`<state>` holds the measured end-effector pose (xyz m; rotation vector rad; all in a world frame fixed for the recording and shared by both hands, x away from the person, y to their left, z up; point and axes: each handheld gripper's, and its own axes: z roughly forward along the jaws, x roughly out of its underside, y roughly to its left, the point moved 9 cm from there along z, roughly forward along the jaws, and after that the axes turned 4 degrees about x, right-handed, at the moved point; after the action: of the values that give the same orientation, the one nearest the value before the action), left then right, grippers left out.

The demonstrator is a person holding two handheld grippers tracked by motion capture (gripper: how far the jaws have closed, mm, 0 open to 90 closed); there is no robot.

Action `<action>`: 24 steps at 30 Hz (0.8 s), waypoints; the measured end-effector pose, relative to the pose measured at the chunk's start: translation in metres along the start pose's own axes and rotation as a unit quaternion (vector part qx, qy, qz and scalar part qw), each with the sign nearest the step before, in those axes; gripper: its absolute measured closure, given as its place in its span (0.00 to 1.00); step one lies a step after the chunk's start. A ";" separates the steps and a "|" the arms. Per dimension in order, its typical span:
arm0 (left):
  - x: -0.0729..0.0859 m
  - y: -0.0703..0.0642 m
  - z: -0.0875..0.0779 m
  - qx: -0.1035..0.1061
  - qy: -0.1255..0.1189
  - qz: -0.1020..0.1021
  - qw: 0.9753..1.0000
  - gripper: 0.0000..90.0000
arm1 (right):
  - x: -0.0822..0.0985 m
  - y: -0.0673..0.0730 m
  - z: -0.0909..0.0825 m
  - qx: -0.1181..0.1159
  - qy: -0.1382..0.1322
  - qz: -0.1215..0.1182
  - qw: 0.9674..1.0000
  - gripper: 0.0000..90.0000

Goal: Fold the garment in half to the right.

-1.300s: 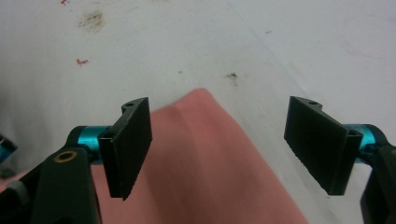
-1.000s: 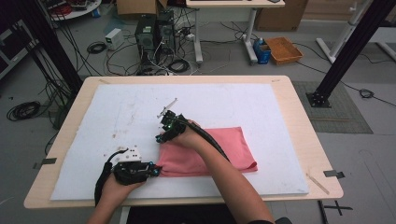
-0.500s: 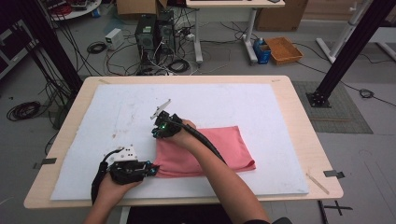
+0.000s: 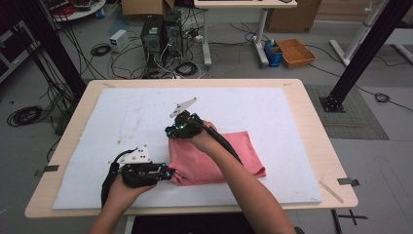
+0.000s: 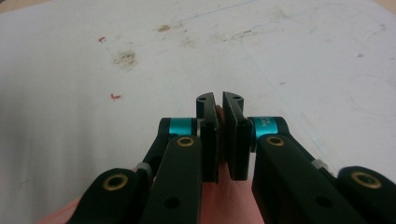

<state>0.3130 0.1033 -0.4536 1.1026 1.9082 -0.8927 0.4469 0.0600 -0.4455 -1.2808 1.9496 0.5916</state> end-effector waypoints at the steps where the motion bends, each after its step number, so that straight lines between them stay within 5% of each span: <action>1: -0.003 -0.001 0.002 0.002 -0.003 -0.001 1.000 0.91 | 0.000 -0.002 -0.006 0.001 -0.004 0.000 1.000 0.95; 24: -0.056 -0.022 0.071 0.069 0.026 0.032 0.997 0.91 | 0.036 -0.042 -0.078 0.050 -0.037 0.033 0.998 0.95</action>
<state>0.3312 0.0139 -0.4353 1.2729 1.8648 -0.9805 0.4523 -0.0330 -0.4228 -1.1218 1.9424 0.5596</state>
